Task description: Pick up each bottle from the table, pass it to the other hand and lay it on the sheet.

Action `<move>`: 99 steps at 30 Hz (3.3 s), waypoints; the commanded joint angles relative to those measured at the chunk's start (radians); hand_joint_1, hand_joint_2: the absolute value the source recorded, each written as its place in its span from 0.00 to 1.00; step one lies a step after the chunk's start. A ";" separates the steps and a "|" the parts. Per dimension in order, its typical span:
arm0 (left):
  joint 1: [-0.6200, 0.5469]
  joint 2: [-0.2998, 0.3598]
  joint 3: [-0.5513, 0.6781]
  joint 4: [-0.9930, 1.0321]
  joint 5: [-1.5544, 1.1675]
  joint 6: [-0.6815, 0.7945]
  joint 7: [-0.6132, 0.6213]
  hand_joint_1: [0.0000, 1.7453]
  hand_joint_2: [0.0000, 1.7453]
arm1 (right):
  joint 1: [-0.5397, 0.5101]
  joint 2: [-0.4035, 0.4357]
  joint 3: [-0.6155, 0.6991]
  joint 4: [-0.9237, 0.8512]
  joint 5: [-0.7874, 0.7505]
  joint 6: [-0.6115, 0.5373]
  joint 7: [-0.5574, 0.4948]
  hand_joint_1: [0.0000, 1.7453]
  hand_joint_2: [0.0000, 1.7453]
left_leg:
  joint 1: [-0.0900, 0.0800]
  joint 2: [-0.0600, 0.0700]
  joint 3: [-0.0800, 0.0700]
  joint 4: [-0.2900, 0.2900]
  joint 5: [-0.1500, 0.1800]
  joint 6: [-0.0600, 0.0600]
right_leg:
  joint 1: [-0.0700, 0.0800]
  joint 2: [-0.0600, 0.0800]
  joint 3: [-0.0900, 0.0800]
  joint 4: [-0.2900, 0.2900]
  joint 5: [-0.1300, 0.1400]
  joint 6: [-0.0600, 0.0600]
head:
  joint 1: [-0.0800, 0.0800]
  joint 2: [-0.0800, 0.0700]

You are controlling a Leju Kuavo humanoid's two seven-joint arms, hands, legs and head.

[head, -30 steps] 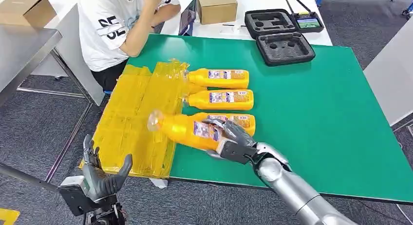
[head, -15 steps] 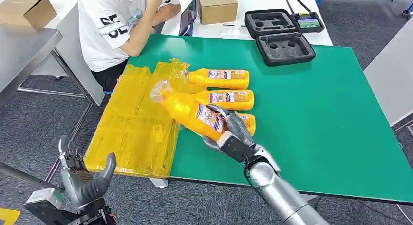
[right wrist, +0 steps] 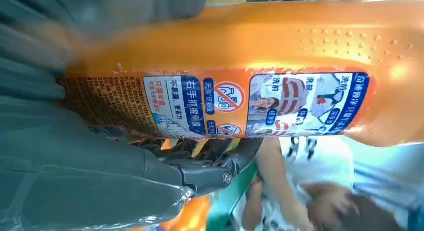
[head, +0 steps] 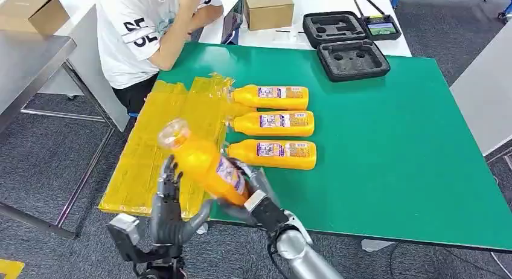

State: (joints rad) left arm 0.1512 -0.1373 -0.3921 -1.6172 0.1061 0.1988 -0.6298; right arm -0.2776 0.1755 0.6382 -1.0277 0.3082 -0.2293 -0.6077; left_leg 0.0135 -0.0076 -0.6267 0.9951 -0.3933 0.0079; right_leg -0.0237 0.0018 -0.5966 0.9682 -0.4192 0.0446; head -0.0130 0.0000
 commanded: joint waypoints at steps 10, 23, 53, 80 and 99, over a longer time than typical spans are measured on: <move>-0.123 0.025 -0.009 0.232 0.064 -0.049 -0.005 0.00 1.00 | -0.030 0.009 0.024 0.060 0.034 0.045 0.006 1.00 1.00 | 0.001 0.000 0.006 -0.001 -0.002 0.000 | 0.001 -0.001 0.007 -0.001 -0.002 -0.002 | 0.000 0.000; -0.104 0.029 0.112 0.104 0.151 -0.140 -0.015 0.00 1.00 | -0.055 0.007 0.096 0.182 0.122 0.105 0.066 1.00 1.00 | 0.001 0.001 0.005 0.000 -0.002 0.000 | 0.001 0.000 0.005 -0.001 -0.001 -0.002 | 0.000 0.000; -0.096 0.090 -0.053 0.093 -0.076 -0.271 0.063 1.00 1.00 | -0.022 0.023 0.015 0.049 0.123 0.056 0.089 1.00 1.00 | 0.000 0.001 0.003 0.000 -0.001 0.000 | 0.001 0.000 0.003 0.000 -0.001 -0.002 | 0.000 0.000; -0.153 0.049 0.122 0.055 -0.109 0.006 0.043 1.00 1.00 | 0.051 0.016 -0.007 -0.155 -0.002 -0.093 -0.030 0.00 0.00 | 0.002 0.000 0.006 0.002 -0.004 0.000 | 0.003 -0.002 0.008 0.000 -0.004 -0.004 | 0.000 0.000; -0.526 0.281 0.128 0.300 -0.693 0.228 0.200 1.00 1.00 | 0.068 -0.005 0.113 -0.463 -0.318 -0.136 -0.090 0.00 0.00 | 0.002 -0.002 0.004 0.000 0.001 -0.001 | 0.002 -0.003 0.004 0.000 -0.001 -0.004 | 0.000 0.000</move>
State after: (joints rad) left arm -0.1965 0.0472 -0.2010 -1.5352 -0.4334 0.4609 -0.5052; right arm -0.1769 0.1839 0.7167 -1.4725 0.0340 -0.4170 -0.6973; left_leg 0.0142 -0.0075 -0.6263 0.9951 -0.3914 0.0066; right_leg -0.0233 0.0019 -0.5964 0.9687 -0.4179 0.0431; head -0.0130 0.0000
